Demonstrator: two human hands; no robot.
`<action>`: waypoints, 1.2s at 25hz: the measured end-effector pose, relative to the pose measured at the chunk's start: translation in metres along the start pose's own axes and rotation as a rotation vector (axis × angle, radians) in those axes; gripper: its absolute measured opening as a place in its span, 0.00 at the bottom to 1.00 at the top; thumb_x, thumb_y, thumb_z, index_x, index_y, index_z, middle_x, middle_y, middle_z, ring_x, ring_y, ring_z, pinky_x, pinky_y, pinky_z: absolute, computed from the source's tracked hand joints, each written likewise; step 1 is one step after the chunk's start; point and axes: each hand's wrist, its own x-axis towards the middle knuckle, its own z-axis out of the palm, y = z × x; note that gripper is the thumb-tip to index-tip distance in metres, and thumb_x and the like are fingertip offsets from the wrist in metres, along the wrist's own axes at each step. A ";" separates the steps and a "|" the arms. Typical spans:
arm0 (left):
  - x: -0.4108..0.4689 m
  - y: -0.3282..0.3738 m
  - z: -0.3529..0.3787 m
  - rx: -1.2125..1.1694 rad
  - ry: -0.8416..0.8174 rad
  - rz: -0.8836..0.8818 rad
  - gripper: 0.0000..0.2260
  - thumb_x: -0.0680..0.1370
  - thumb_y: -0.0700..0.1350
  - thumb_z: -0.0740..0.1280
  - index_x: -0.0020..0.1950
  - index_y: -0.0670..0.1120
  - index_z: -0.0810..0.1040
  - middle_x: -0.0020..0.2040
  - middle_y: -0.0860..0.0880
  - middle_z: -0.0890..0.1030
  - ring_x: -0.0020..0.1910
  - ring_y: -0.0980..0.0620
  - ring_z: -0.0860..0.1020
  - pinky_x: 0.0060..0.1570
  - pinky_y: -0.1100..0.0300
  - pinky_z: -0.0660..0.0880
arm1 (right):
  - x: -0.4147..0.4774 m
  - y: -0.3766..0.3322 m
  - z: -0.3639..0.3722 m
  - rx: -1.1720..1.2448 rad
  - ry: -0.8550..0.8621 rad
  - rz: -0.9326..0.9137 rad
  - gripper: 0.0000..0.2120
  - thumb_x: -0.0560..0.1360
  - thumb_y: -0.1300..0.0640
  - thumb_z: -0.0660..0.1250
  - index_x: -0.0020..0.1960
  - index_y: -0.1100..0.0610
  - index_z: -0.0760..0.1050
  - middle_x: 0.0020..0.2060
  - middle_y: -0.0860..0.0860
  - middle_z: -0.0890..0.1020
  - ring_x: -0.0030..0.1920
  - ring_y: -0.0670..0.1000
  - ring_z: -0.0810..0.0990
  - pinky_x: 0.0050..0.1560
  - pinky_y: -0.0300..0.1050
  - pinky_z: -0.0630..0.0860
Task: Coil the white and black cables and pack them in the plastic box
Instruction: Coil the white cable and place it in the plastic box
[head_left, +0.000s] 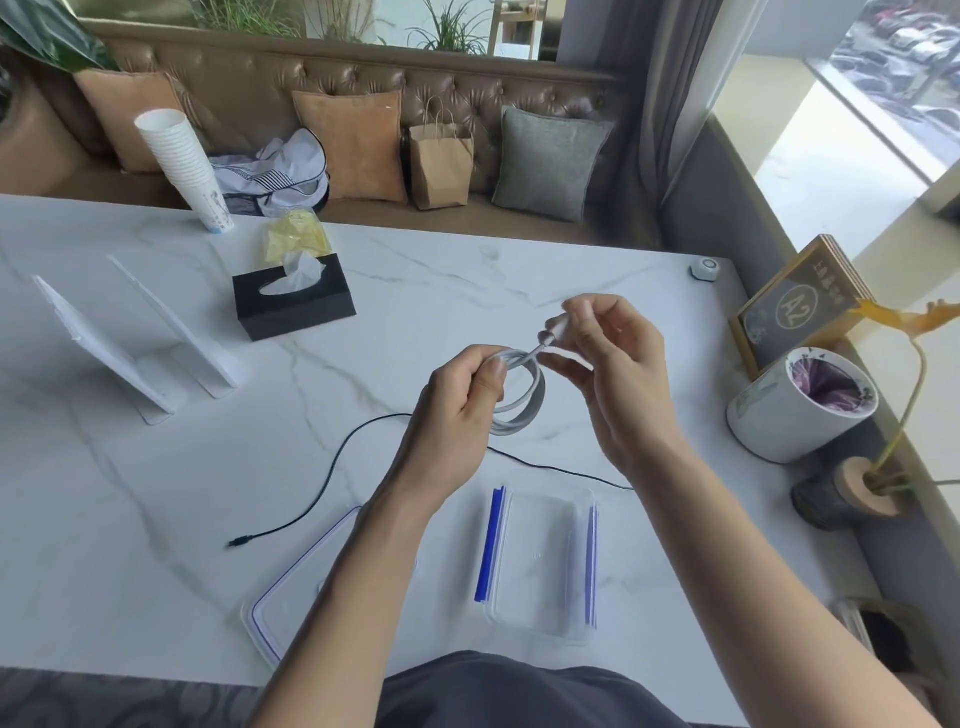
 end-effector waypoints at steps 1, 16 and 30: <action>0.001 -0.002 0.001 -0.005 0.013 -0.006 0.11 0.84 0.46 0.57 0.53 0.50 0.79 0.32 0.63 0.73 0.34 0.62 0.70 0.37 0.68 0.66 | -0.004 0.004 -0.001 -0.005 -0.021 0.015 0.08 0.82 0.57 0.61 0.53 0.61 0.75 0.42 0.56 0.81 0.44 0.53 0.82 0.48 0.45 0.81; -0.005 -0.038 0.043 -0.055 -0.104 -0.181 0.10 0.83 0.45 0.59 0.54 0.50 0.80 0.39 0.56 0.80 0.39 0.61 0.76 0.46 0.63 0.73 | -0.045 0.048 -0.051 -0.198 -0.085 0.250 0.12 0.77 0.64 0.70 0.60 0.61 0.77 0.50 0.61 0.83 0.43 0.54 0.85 0.53 0.53 0.83; -0.040 -0.132 0.099 -0.033 -0.103 -0.690 0.14 0.76 0.41 0.62 0.59 0.49 0.79 0.57 0.48 0.82 0.55 0.49 0.80 0.59 0.51 0.76 | -0.046 0.163 -0.104 -0.453 0.124 0.527 0.08 0.73 0.62 0.71 0.52 0.59 0.80 0.44 0.52 0.83 0.43 0.53 0.83 0.53 0.54 0.83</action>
